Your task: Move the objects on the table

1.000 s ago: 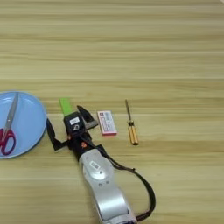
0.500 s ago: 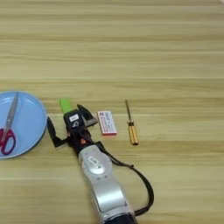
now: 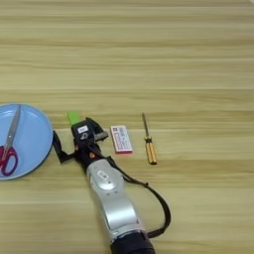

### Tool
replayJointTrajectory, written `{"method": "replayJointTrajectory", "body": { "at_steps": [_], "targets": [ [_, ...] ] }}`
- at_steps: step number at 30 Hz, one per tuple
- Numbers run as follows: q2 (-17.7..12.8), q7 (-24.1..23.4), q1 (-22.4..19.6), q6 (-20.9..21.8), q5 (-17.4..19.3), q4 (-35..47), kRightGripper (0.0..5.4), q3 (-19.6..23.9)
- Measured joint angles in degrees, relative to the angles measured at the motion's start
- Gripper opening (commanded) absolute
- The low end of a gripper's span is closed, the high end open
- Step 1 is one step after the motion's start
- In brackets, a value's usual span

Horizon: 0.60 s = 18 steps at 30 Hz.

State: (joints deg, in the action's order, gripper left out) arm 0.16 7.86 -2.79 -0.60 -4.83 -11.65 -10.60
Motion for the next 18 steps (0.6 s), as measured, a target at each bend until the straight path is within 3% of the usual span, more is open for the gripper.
{"method": "replayJointTrajectory", "body": {
  "at_steps": [8,18],
  "targets": [
    [0.39,-0.24,-1.78,0.9,0.94,-2.63,5.39,1.92],
    [0.44,0.01,-1.86,1.05,0.9,-2.8,3.94,2.04]
  ]
}}
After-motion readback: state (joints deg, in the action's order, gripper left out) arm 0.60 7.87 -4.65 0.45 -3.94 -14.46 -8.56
